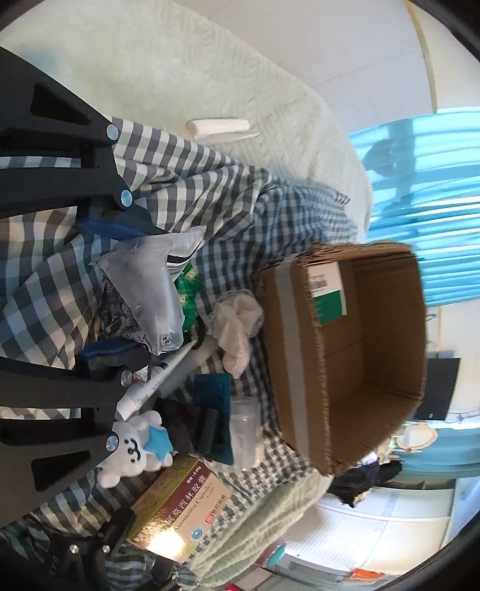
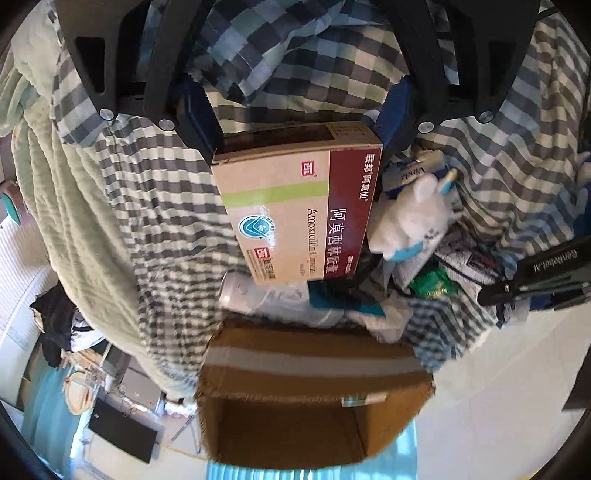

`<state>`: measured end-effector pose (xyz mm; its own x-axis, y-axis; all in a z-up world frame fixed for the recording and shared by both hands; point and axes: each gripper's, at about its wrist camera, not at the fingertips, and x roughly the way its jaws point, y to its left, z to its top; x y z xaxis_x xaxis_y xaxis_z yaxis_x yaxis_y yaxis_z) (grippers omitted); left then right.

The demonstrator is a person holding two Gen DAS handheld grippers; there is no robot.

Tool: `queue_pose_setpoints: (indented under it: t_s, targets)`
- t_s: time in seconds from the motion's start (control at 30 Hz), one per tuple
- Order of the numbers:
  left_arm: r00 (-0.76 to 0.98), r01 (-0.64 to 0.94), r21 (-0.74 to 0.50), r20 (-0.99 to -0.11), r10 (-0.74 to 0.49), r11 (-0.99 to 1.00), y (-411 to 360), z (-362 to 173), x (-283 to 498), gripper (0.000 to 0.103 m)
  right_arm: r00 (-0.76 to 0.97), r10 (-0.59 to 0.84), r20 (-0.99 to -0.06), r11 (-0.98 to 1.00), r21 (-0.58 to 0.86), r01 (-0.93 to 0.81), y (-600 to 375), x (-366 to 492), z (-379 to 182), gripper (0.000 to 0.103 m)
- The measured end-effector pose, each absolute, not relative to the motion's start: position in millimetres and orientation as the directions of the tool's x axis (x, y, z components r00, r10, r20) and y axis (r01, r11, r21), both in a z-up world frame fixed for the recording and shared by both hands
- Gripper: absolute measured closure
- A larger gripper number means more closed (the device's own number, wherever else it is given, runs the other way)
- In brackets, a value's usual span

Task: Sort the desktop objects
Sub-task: 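Grasp the clear plastic bag with the left gripper while the right gripper grasps the red Amoxicillin box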

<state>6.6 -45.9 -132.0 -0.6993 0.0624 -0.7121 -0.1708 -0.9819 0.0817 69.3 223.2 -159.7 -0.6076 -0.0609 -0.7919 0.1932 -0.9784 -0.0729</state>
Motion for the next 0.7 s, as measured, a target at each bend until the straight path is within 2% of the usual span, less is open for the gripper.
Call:
queue_pose_setpoints:
  t_s: [0.7]
  targets:
    - [-0.853,-0.146,0.061,-0.513,0.094,-0.987,-40,-59,37,0.059,-0.836,-0.120,-0.535,-0.991,0.011,0.135,246,107,-90,0.029]
